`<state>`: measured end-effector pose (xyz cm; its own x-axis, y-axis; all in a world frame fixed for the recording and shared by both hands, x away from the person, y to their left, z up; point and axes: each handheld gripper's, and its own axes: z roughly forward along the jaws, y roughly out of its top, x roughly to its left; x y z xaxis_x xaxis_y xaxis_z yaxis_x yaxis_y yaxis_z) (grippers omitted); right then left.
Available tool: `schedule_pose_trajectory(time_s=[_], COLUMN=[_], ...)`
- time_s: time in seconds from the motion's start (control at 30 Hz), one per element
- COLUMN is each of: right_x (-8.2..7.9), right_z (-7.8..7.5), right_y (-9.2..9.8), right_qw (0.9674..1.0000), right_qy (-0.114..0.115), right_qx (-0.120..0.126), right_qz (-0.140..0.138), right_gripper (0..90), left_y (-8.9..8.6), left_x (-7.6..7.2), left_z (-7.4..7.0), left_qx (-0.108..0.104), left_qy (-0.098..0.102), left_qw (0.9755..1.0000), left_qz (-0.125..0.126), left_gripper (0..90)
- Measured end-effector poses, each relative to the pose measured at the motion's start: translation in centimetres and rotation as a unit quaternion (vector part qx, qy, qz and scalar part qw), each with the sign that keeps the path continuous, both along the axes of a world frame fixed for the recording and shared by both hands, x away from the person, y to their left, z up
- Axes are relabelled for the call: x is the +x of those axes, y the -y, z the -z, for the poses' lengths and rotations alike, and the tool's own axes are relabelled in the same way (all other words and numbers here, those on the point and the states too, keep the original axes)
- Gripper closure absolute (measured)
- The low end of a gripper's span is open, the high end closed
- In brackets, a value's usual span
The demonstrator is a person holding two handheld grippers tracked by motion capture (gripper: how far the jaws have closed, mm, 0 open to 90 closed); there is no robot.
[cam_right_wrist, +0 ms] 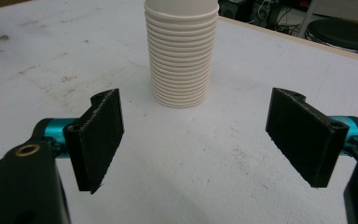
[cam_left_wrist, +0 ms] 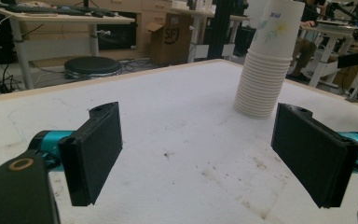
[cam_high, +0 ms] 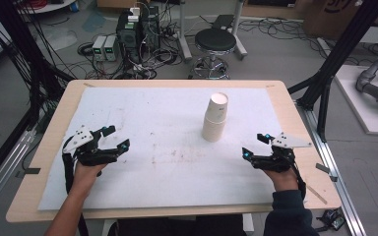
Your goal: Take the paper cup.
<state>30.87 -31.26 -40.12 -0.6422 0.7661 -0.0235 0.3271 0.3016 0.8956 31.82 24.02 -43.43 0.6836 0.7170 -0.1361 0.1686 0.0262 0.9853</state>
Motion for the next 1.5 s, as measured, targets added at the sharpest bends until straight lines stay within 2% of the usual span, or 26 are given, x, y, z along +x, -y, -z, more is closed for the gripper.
schedule_pose_trajectory(time_s=[0.3, 0.43, 0.77, 1.23, 1.5], right_x=[0.2, 0.2, 0.2, 1.2, 3.3], right_z=[-0.1, 0.0, 0.0, -2.1, -4.5], right_y=[0.2, 0.3, -0.1, -2.4, -3.8], right_qw=[1.0, 0.9999, 0.9997, 0.9996, 0.9997], right_qy=[0.001, -0.004, -0.016, 0.0, 0.003], right_qx=[0.008, 0.009, 0.019, 0.022, 0.005], right_qz=[0.003, 0.006, 0.004, -0.02, -0.024], right_gripper=[19.3, 19.3, 19.3, 19.3, 19.3], left_y=[0.3, 0.3, 0.5, 0.5, 0.4], left_x=[0.1, 0.0, -0.4, -0.5, -0.5], left_z=[0.1, 0.2, 0.3, 0.6, 0.6], left_qx=[0.0, -0.004, 0.003, 0.002, 0.001], left_qy=[-0.002, -0.003, -0.005, -0.01, -0.011], left_qw=[1.0, 0.9999, 0.9998, 0.9998, 0.9998], left_qz=[0.007, 0.009, 0.018, 0.016, 0.015], left_gripper=[16.3, 16.3, 16.3, 16.3, 16.4])
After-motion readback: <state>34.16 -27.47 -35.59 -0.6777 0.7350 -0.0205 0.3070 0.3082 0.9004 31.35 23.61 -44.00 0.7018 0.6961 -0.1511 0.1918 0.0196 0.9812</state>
